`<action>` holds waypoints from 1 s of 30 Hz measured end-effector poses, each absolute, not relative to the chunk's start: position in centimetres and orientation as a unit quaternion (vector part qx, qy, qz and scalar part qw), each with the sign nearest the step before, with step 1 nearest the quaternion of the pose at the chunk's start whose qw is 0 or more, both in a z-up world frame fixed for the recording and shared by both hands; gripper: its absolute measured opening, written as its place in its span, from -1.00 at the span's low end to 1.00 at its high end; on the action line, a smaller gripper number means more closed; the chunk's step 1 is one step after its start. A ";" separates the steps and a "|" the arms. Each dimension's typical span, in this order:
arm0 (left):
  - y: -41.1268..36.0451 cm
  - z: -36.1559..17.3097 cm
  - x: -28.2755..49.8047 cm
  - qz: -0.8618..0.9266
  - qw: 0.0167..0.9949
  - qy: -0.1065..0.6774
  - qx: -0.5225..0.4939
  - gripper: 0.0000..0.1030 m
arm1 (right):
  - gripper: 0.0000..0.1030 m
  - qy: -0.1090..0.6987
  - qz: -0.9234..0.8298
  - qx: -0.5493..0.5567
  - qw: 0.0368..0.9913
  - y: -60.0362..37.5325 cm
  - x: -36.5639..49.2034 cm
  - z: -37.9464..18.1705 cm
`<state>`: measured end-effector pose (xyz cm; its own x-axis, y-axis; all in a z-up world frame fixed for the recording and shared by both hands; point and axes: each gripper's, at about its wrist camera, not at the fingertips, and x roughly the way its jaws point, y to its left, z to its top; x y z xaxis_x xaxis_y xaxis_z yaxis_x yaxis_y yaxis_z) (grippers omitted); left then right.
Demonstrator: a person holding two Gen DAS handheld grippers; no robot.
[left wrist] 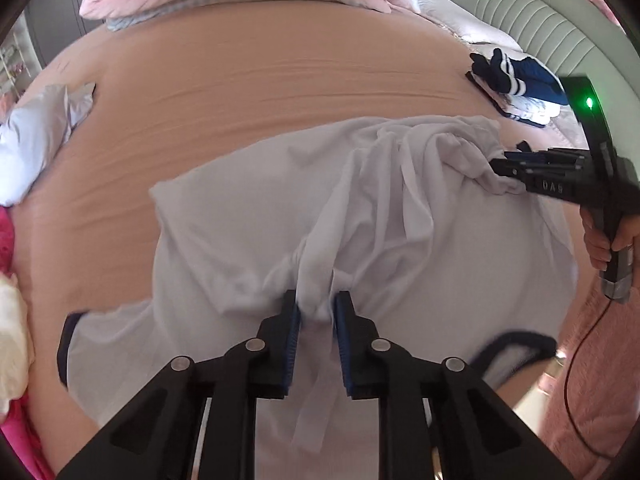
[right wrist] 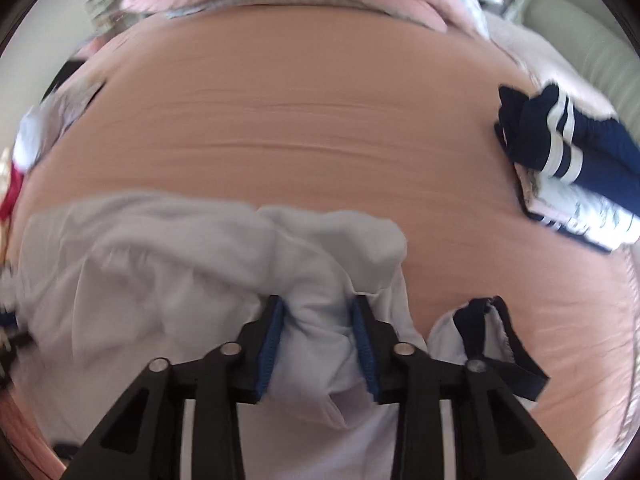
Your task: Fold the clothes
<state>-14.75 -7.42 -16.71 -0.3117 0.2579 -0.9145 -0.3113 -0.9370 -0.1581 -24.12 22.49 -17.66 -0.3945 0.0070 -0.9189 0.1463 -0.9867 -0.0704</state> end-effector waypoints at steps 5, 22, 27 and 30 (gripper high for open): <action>-10.4 -16.3 -13.4 0.807 0.180 -0.029 -0.561 -0.71 | -0.56 0.126 -0.822 0.553 0.042 23.1 -20.1 -16.5; -7.0 -17.6 -18.4 0.820 0.173 -0.096 -0.538 -0.57 | -0.13 -0.006 -0.862 0.503 0.064 21.1 -23.3 -14.3; -6.5 -18.2 -18.9 0.838 0.134 -0.070 -0.524 -0.32 | -0.12 -0.068 -0.857 0.501 0.097 22.1 -24.9 -15.6; -6.3 -19.6 -19.4 0.818 0.156 -0.081 -0.548 -0.59 | -0.33 -0.053 -0.837 0.535 0.105 21.3 -25.2 -17.4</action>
